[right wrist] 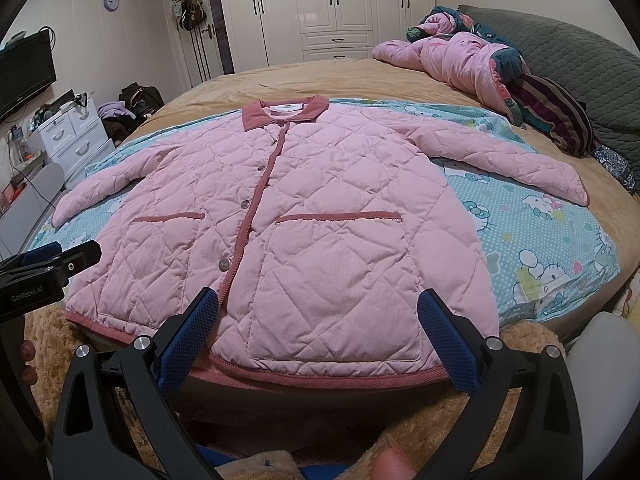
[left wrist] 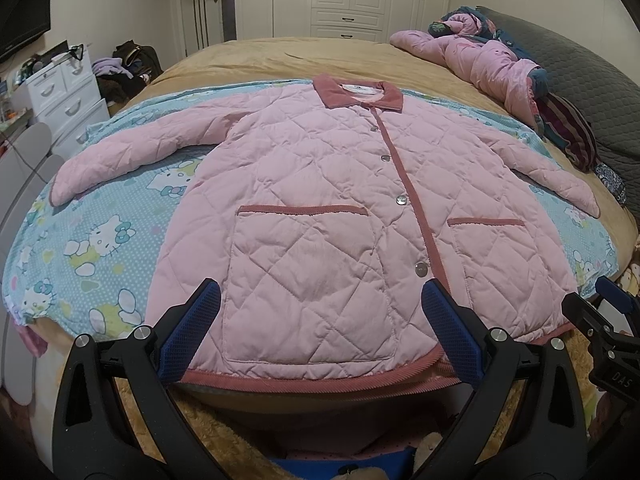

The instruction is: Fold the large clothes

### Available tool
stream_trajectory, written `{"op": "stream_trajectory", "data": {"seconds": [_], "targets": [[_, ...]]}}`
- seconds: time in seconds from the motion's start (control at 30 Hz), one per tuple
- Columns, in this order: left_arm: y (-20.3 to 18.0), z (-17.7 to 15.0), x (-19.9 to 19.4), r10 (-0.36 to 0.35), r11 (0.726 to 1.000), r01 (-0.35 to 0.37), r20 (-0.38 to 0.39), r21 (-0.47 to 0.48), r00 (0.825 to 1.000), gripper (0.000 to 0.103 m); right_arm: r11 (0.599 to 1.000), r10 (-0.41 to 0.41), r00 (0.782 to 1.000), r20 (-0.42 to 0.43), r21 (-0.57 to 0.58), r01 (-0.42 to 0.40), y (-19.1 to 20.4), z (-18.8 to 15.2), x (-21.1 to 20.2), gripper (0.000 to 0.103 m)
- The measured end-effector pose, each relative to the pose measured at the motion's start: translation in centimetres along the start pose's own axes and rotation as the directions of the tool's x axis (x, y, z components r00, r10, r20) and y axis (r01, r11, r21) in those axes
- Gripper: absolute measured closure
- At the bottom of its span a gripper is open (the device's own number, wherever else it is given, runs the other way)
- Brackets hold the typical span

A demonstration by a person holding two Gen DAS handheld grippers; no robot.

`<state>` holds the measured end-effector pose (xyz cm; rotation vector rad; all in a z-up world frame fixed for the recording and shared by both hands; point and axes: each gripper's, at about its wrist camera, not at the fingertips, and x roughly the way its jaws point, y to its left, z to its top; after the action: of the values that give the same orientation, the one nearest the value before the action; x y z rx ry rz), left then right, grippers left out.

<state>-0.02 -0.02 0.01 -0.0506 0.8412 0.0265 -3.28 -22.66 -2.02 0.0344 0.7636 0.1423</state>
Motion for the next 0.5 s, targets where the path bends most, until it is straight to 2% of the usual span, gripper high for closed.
{"op": "stream_trajectory", "data": {"seconds": [0.5], "targets": [[0.00,0.00,-0.02,0.001,1.000,-0.001,0.002,0.000,1.000,0.009,1.000,0.001,1.000,-0.001,0.001,-0.001,-0.05,-0.03,0.08,0.004]]}}
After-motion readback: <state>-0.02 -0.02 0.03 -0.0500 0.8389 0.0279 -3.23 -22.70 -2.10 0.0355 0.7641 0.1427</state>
